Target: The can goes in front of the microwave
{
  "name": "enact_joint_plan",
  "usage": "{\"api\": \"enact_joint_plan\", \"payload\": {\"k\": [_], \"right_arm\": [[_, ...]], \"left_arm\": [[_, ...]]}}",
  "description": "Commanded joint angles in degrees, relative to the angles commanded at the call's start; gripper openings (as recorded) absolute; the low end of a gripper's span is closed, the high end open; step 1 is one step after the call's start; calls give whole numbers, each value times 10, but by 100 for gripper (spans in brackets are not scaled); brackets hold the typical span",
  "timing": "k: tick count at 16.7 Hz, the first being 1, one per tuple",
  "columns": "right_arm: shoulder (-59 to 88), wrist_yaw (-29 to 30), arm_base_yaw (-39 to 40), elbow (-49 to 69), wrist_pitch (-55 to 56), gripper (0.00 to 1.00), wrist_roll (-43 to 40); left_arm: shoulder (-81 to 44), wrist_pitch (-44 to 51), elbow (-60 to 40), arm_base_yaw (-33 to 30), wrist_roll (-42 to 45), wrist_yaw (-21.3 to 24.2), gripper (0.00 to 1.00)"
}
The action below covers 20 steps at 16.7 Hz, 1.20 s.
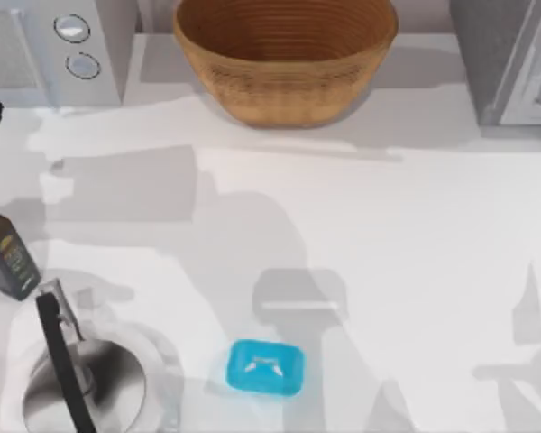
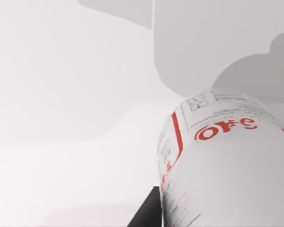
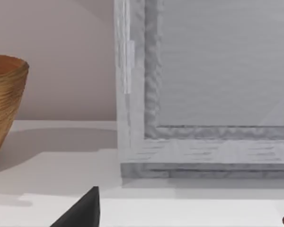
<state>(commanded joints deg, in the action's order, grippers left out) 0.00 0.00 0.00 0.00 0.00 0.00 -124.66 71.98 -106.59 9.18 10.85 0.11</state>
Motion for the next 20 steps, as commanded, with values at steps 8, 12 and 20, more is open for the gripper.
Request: {"api": "enact_joint_plan", "payload": {"k": [8, 12, 20], "right_arm": [[0, 0, 0, 0, 0, 100, 0], [0, 0, 0, 0, 0, 100, 0], [0, 0, 0, 0, 0, 100, 0]], "left_arm": [[0, 0, 0, 0, 0, 0, 38], [0, 0, 0, 0, 0, 0, 68], [0, 0, 0, 0, 0, 0, 100]]}}
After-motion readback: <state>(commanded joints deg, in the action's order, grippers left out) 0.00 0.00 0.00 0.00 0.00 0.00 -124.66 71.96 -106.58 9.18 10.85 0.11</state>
